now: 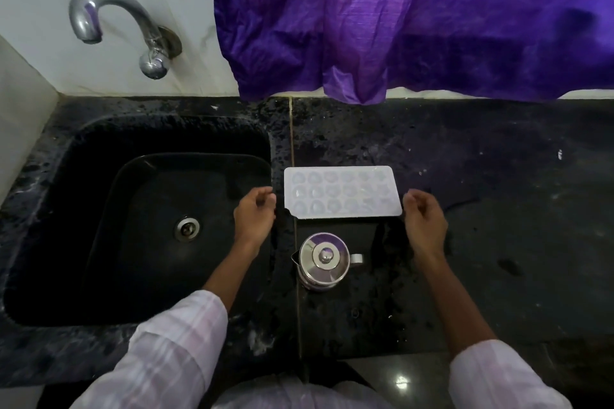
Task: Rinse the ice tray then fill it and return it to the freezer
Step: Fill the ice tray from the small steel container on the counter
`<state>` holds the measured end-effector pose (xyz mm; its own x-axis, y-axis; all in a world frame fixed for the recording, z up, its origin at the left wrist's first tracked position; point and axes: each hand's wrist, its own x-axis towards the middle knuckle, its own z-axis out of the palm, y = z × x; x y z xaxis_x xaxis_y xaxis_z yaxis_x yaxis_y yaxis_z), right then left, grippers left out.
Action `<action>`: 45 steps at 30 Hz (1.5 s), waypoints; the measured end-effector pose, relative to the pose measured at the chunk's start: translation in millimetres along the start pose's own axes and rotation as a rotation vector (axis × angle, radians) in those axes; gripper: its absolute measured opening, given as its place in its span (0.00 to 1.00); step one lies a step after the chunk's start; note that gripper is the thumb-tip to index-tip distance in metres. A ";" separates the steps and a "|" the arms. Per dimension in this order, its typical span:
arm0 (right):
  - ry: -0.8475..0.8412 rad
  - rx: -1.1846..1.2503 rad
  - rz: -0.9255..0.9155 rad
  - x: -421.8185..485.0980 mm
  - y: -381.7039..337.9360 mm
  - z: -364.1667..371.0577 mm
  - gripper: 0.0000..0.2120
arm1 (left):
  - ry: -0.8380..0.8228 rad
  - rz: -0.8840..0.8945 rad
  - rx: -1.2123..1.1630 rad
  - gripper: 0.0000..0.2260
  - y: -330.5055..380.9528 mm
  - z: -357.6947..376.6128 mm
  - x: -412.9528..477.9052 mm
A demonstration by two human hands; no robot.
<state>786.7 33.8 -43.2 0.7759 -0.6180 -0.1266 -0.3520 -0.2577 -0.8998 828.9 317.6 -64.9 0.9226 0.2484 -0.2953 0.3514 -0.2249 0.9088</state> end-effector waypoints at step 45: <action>-0.069 -0.014 -0.067 41.7 2.1 -24.0 0.11 | -0.090 -0.101 -0.133 0.12 65.6 29.2 -8.9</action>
<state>805.8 -10.3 -40.4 0.8318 -0.5468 -0.0954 -0.3054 -0.3073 -0.9013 848.4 273.2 -11.2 0.8961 0.1773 -0.4069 0.4246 -0.0749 0.9023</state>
